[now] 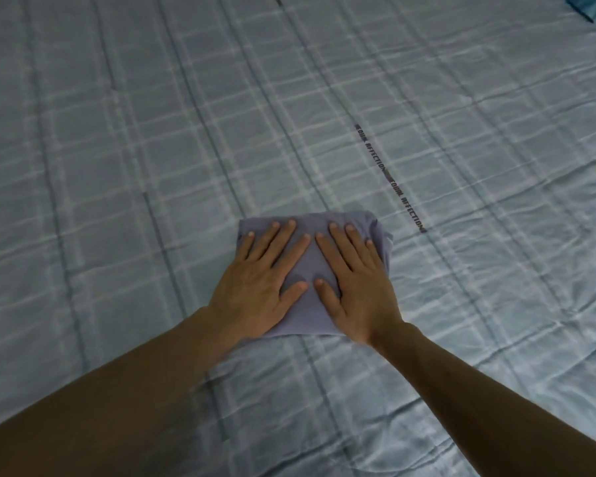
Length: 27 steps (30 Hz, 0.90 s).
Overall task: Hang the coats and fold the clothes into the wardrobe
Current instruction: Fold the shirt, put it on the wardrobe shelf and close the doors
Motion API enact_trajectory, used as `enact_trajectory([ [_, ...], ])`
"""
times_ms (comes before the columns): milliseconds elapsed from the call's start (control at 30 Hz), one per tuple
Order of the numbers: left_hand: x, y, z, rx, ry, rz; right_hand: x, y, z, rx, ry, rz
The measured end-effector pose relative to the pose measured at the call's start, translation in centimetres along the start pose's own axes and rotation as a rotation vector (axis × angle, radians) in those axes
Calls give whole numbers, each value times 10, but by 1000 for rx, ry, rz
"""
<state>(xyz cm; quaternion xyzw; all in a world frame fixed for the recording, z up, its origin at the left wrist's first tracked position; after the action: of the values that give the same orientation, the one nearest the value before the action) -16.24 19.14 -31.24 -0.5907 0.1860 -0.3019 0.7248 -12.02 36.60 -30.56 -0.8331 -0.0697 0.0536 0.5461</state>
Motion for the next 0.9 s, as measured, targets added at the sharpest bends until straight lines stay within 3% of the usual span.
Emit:
enact_trajectory([
  [200, -4, 4, -6, 37, -13, 60, -5, 1, 10, -79, 6, 18],
  [500, 14, -11, -21, 5, -181, -53, 9, -17, 5, -13, 138, -22],
  [567, 26, -20, -18, 44, -139, 18, 19, -25, -2, -62, 84, 2],
  [667, 49, -24, -3, 172, 95, 143, 38, -31, -14, -77, -105, 27],
  [733, 57, -20, 6, 144, 196, 129, 46, -28, -19, -40, -180, -38],
  [900, 48, -15, 19, -16, 131, 98, 40, -20, -23, 31, -145, 0],
])
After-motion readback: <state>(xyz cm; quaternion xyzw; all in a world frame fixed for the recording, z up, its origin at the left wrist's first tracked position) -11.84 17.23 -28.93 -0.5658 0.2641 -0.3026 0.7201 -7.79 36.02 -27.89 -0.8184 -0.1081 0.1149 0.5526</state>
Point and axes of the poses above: each hand's wrist, its own x-axis away from the middle knuckle, its own y-axis out of the palm, z = x × y, the point moved 4 cm from there along -x, towards the middle knuckle, and after that the axes turned 1 degree about -x, right-handed, at the moved point
